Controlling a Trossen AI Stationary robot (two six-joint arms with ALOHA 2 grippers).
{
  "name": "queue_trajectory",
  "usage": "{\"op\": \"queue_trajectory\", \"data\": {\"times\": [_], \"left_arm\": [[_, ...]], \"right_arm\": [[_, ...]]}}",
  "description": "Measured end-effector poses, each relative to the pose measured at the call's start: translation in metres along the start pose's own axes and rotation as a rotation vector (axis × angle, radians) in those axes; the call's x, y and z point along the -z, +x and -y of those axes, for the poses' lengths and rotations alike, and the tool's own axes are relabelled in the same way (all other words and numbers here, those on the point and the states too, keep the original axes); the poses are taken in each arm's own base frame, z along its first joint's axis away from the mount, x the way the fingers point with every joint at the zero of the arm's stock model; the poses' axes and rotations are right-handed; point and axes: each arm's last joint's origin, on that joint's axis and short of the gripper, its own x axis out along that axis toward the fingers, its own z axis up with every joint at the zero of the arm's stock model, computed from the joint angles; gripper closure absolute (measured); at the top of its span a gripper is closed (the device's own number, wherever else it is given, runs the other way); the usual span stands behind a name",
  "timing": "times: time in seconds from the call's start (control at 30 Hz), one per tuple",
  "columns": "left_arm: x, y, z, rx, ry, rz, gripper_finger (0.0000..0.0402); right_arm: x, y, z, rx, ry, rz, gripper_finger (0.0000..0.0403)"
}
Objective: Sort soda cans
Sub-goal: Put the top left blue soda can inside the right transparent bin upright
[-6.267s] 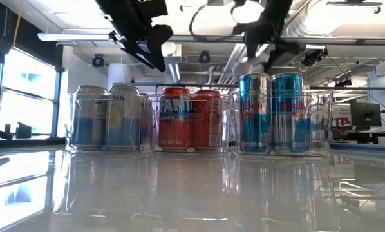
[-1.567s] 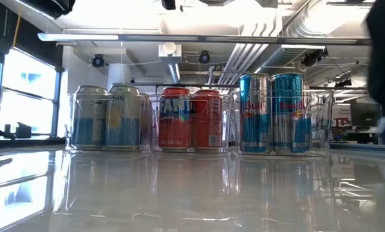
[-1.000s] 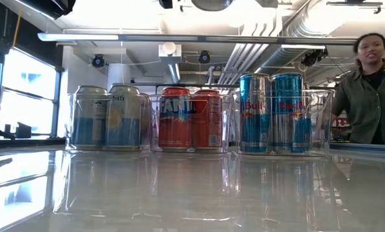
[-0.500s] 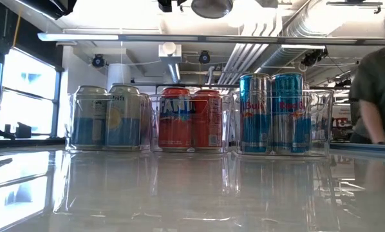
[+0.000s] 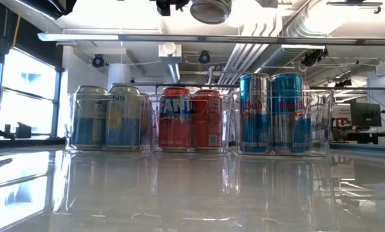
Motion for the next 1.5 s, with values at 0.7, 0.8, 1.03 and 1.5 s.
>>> {"op": "queue_trajectory", "data": {"times": [0.7,0.8,1.03,1.5], "left_arm": [[0.000,0.000,-0.005,-0.086,-0.006,-0.058,0.0078],[-0.002,-0.006,-0.004,-0.152,0.030,-0.133,0.0073],[-0.014,-0.021,-0.001,-0.273,0.051,-0.208,0.0072],[-0.013,-0.025,0.000,-0.272,0.005,-0.248,0.0071]], "right_arm": [[-0.012,-0.019,0.010,0.137,-0.021,-0.054,0.0176],[-0.022,-0.038,0.026,0.298,-0.069,-0.095,0.0176],[-0.024,-0.077,0.075,0.519,-0.099,-0.150,0.0176],[0.075,-0.084,0.135,0.493,0.134,-0.249,0.0176]]}}
